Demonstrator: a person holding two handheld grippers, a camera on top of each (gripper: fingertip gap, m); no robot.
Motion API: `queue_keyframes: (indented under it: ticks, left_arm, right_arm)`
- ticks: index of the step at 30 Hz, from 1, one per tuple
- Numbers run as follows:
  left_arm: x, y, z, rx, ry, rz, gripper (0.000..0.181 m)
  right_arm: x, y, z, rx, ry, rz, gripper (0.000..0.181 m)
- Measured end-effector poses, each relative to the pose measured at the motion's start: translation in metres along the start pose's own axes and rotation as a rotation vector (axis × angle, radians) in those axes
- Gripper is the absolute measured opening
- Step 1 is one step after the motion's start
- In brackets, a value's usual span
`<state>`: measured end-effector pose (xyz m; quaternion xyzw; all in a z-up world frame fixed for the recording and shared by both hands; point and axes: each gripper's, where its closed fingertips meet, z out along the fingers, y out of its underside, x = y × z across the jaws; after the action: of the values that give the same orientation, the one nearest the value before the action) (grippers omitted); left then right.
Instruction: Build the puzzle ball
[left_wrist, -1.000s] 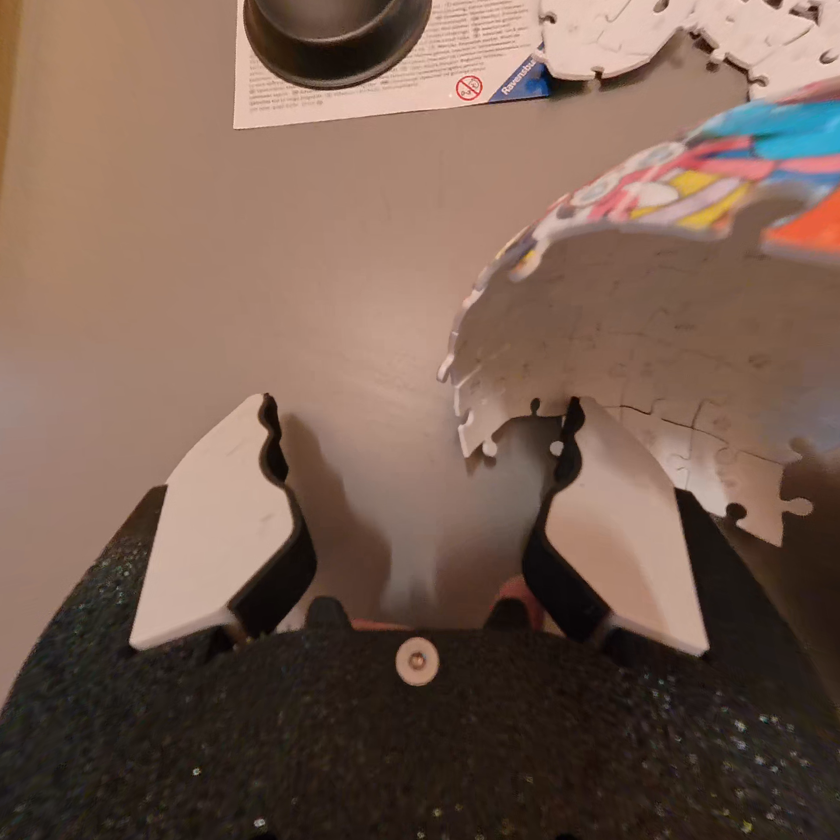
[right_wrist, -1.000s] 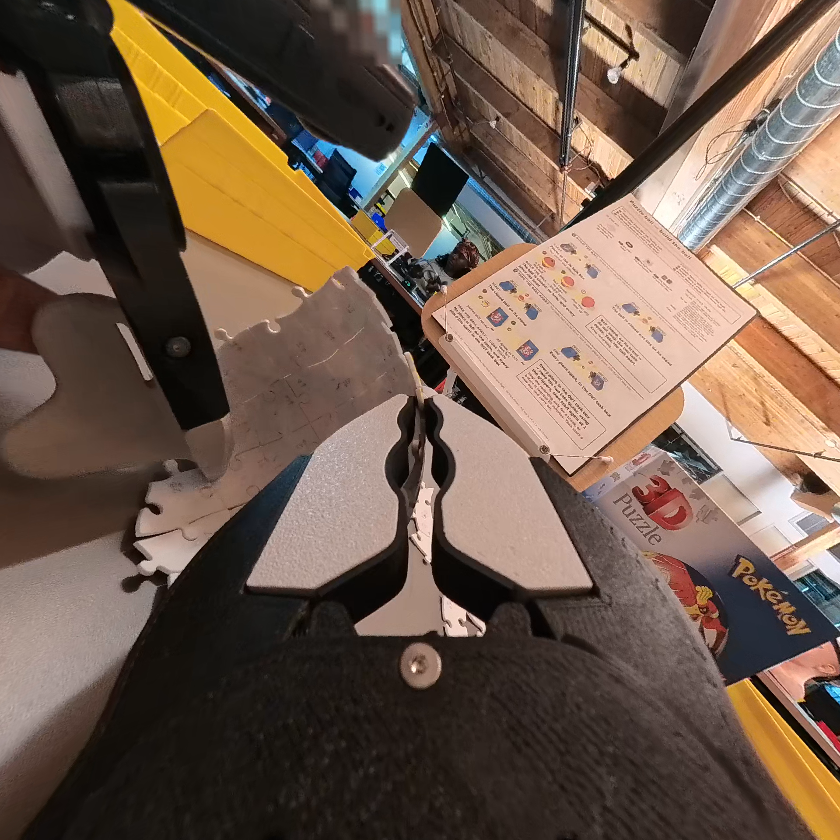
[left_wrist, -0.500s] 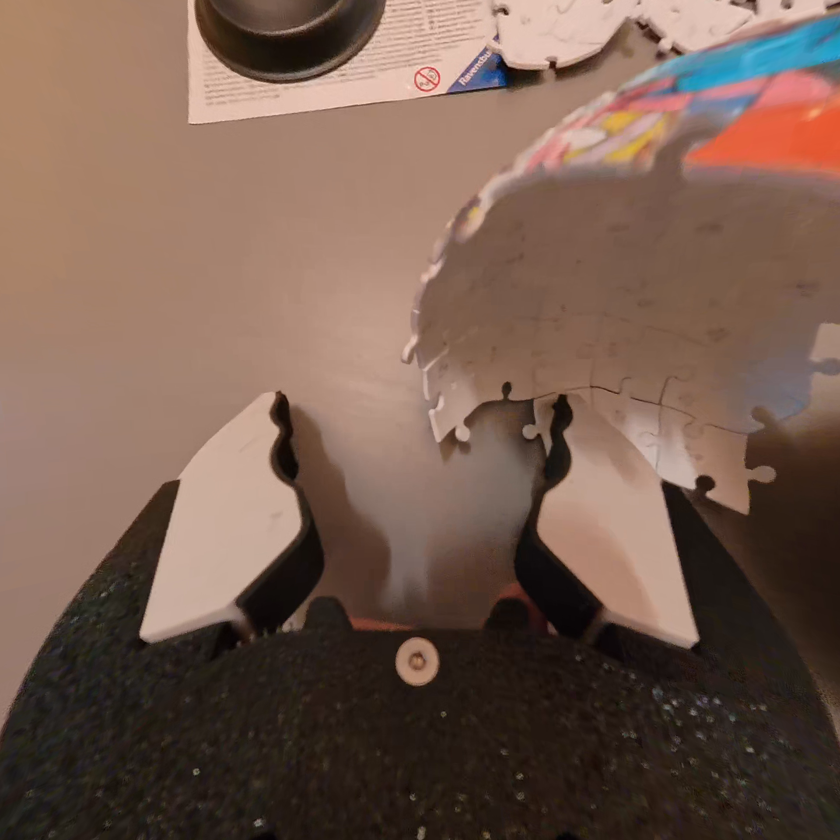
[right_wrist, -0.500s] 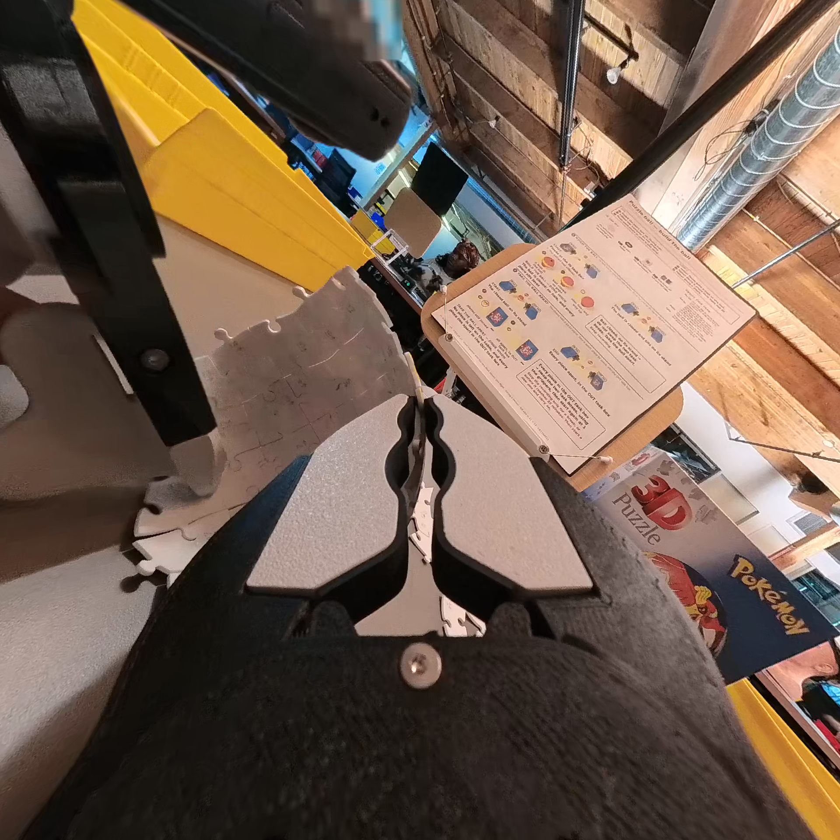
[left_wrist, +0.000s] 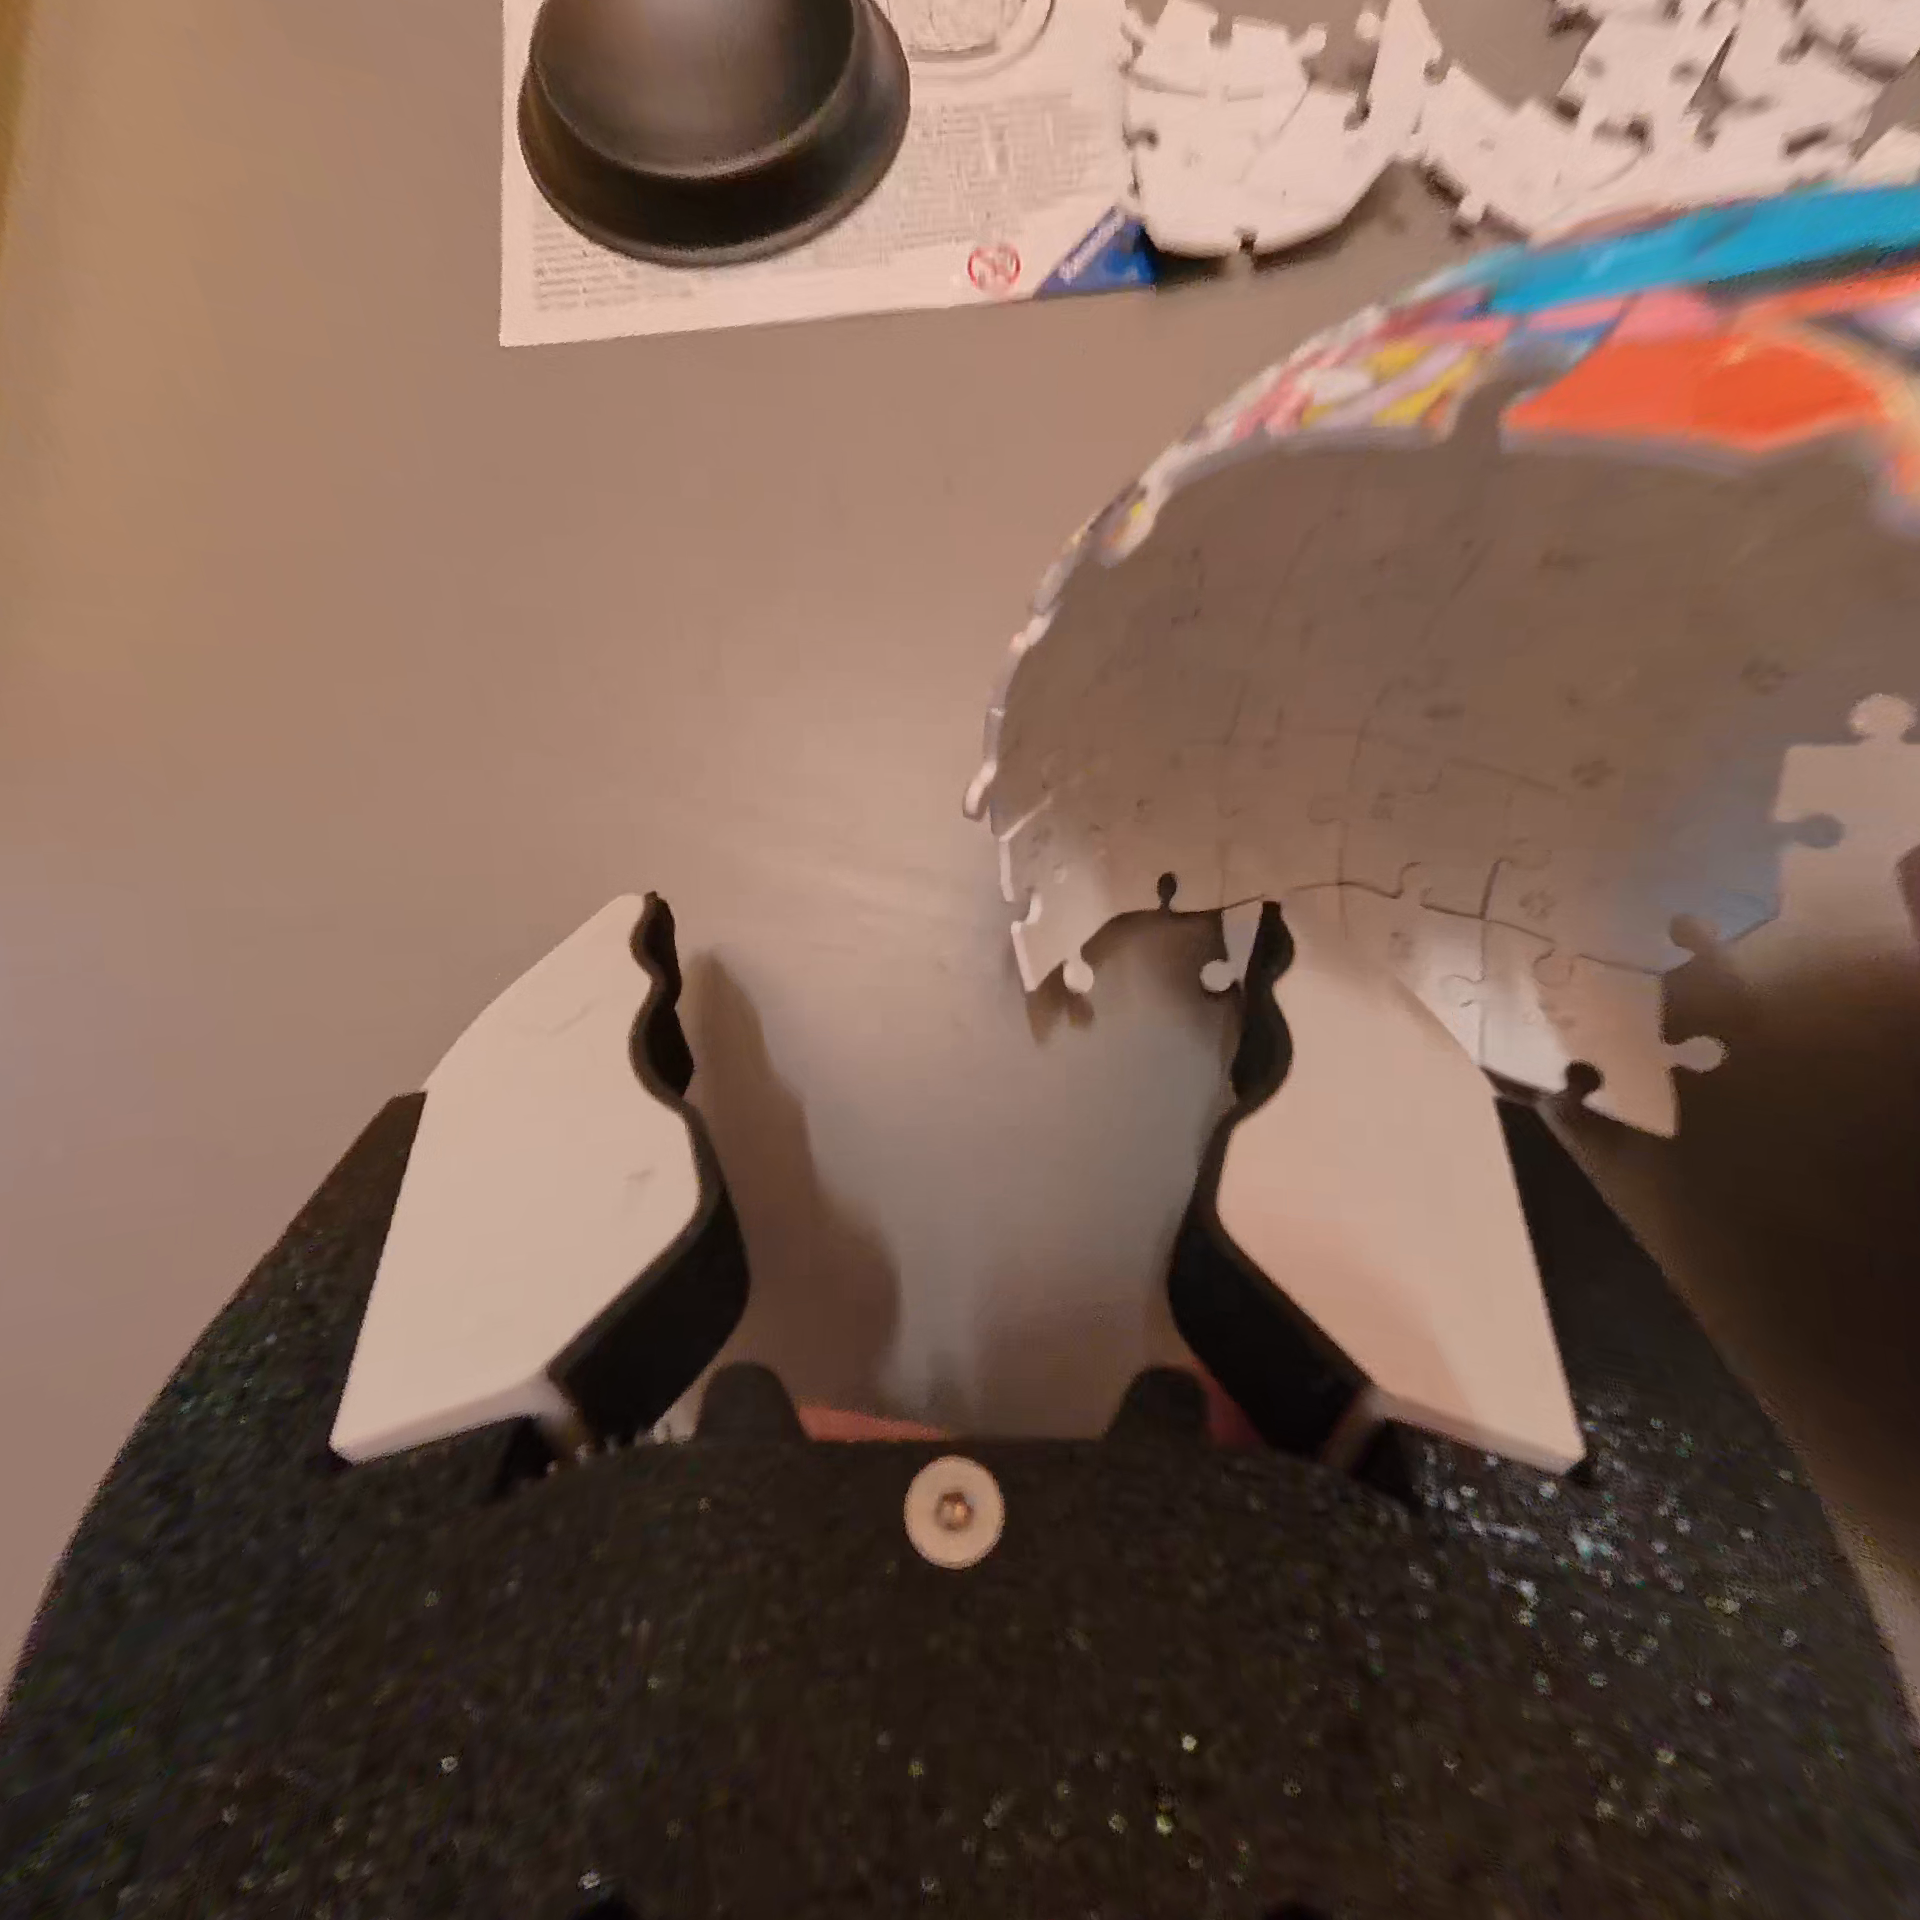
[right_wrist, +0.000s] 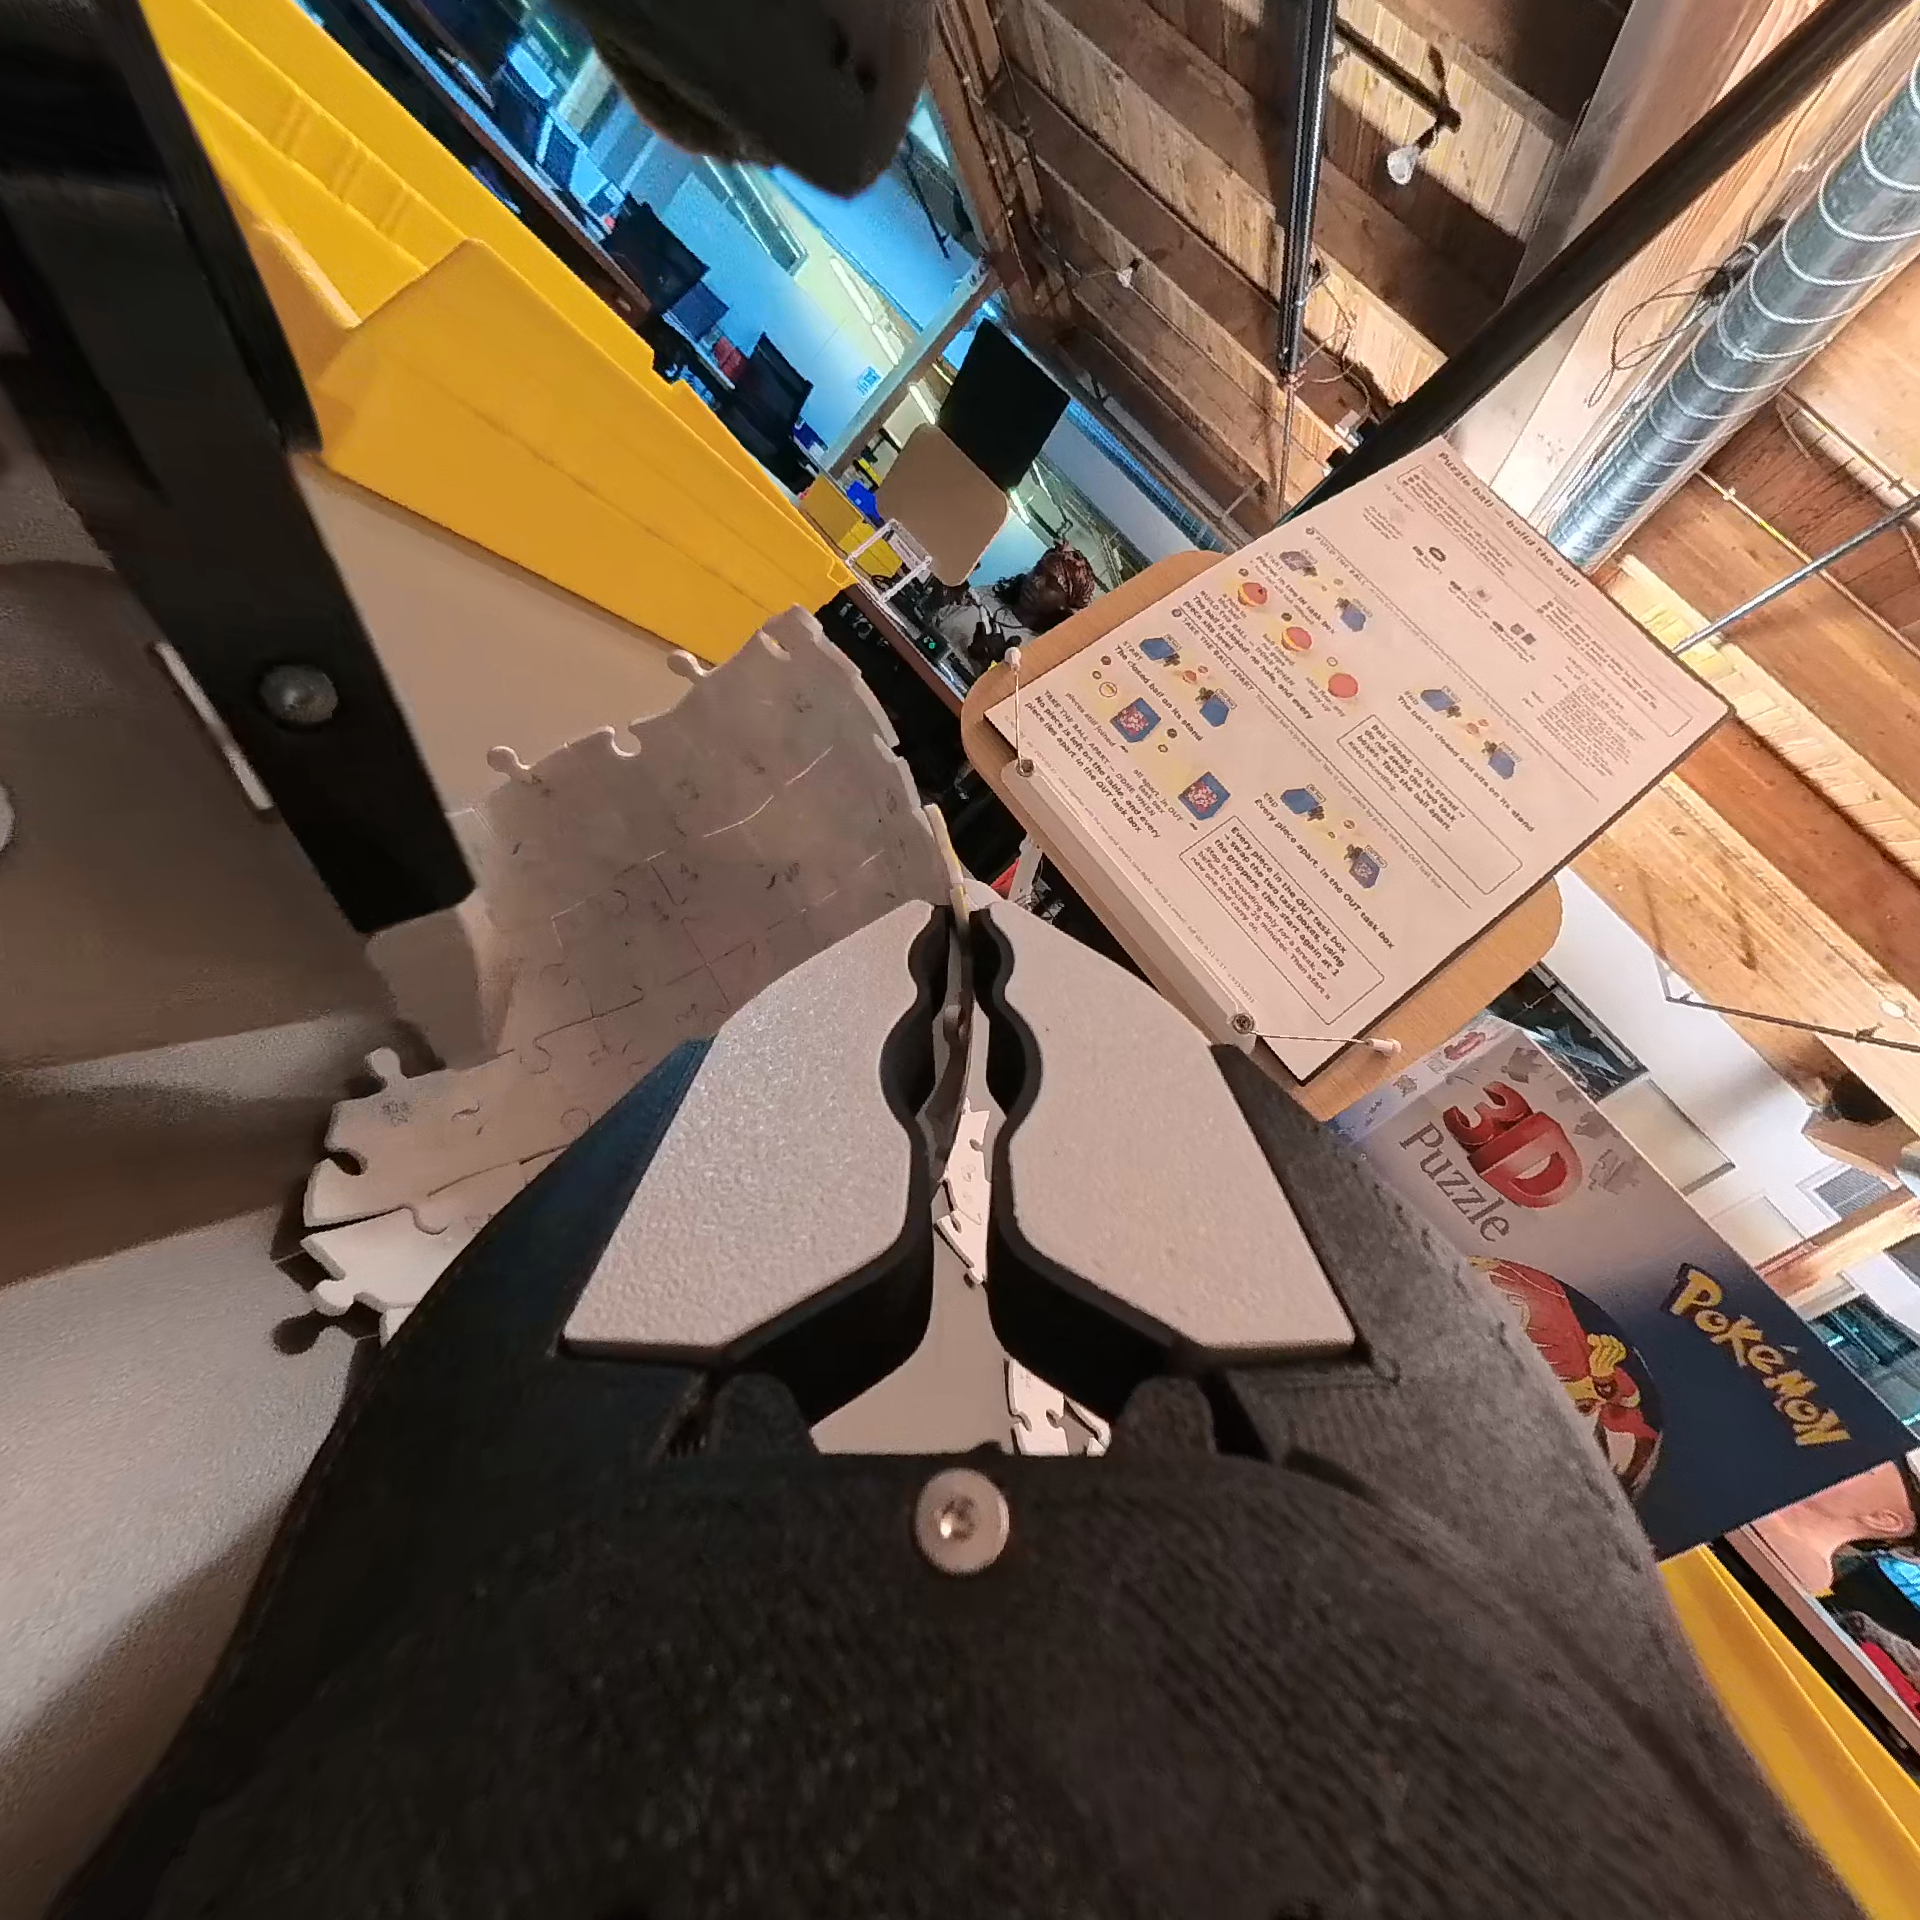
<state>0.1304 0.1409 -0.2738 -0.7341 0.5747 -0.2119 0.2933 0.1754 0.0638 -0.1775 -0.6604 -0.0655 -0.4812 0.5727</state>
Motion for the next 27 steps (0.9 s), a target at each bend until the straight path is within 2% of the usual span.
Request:
queue_keyframes:
  ticks: [1,2,5,9,10,11,14,27]
  left_arm:
    - [-0.001,0.006,0.004,-0.032,-0.013,0.027,0.103]
    - [-0.001,0.009,0.007,-0.038,-0.01,0.043,0.115]
    - [0.0,0.008,0.006,-0.035,-0.01,0.035,0.105]
    - [-0.001,-0.004,0.003,0.035,-0.035,-0.007,0.103]
    - [-0.002,-0.001,0.006,0.018,-0.049,0.001,0.103]
    - [-0.002,0.002,0.01,0.009,-0.049,0.014,0.112]
    - [0.006,0.004,0.01,-0.008,-0.01,-0.014,0.107]
    - [0.013,0.001,0.015,-0.005,-0.021,-0.015,0.107]
  right_arm:
    - [0.0,0.0,0.0,0.001,0.0,0.0,0.004]
    - [0.0,-0.001,0.0,0.004,0.0,0.0,0.004]
    - [0.0,0.0,0.0,0.002,0.001,-0.002,0.004]
    - [0.0,0.0,0.0,0.0,0.002,-0.002,0.004]
    - [0.0,0.0,0.0,-0.001,0.001,-0.002,0.004]
    - [-0.001,0.0,0.0,0.0,-0.002,-0.001,0.004]
    - [0.0,0.0,0.0,0.0,0.0,-0.004,0.004]
    - [-0.001,-0.001,-0.001,-0.001,0.0,-0.005,0.004]
